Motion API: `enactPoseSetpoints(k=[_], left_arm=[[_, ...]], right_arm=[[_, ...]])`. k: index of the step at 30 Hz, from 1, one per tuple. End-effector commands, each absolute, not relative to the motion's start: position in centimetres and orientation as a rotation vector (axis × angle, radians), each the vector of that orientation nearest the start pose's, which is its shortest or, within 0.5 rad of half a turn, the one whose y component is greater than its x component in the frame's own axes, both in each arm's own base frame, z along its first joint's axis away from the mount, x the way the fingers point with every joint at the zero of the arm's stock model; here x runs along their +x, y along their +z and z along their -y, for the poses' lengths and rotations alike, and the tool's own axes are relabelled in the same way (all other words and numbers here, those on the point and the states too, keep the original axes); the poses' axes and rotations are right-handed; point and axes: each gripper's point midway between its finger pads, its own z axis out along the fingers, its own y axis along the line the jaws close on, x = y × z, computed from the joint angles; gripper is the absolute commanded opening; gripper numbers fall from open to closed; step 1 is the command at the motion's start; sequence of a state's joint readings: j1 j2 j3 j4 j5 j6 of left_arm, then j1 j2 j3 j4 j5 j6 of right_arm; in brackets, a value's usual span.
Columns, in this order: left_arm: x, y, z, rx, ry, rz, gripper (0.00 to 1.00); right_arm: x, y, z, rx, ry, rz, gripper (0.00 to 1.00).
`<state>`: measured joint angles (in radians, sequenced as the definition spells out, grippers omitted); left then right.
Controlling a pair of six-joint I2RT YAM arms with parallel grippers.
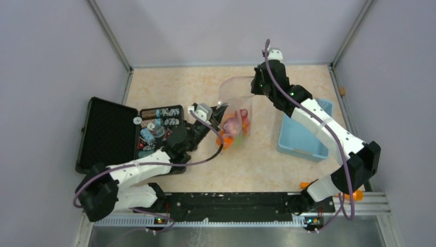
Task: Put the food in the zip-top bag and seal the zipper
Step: Adjust the zipper food storage bag at the center of the board.
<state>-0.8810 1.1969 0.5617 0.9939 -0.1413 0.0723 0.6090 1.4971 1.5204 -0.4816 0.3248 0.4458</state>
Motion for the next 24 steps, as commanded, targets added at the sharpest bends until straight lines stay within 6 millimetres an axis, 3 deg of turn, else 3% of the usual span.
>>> enactPoseSetpoints(k=[1, 3, 6, 14, 18, 20, 22, 24], left_arm=[[26.4, 32.1, 29.0, 0.621, -0.736, -1.219, 0.0], [26.2, 31.4, 28.5, 0.693, -0.721, -1.266, 0.0], [26.3, 31.0, 27.7, 0.751, -0.707, -1.315, 0.0], [25.7, 29.6, 28.4, 0.905, -0.772, -1.384, 0.0], [25.7, 29.5, 29.0, 0.933, -0.793, -1.384, 0.0], [26.2, 29.8, 28.8, 0.901, -0.778, -1.385, 0.0], [26.5, 30.4, 28.6, 0.866, -0.764, -1.366, 0.0], [27.4, 30.8, 28.0, 0.798, -0.736, -1.38, 0.0]], right_arm=[[37.4, 33.0, -22.3, -0.042, 0.468, -1.865, 0.0], [36.1, 34.0, -22.4, -0.079, 0.533, -1.811, 0.0], [35.1, 33.5, -21.5, -0.054, 0.544, -1.803, 0.01], [34.4, 30.0, -19.7, -0.094, 0.439, -1.912, 0.25], [34.4, 29.2, -19.0, -0.175, 0.486, -1.955, 0.28], [34.2, 29.2, -18.5, -0.195, 0.459, -1.963, 0.38], [33.9, 29.7, -17.8, -0.211, 0.431, -1.946, 0.54], [33.5, 30.5, -17.7, -0.249, 0.446, -1.923, 0.6]])
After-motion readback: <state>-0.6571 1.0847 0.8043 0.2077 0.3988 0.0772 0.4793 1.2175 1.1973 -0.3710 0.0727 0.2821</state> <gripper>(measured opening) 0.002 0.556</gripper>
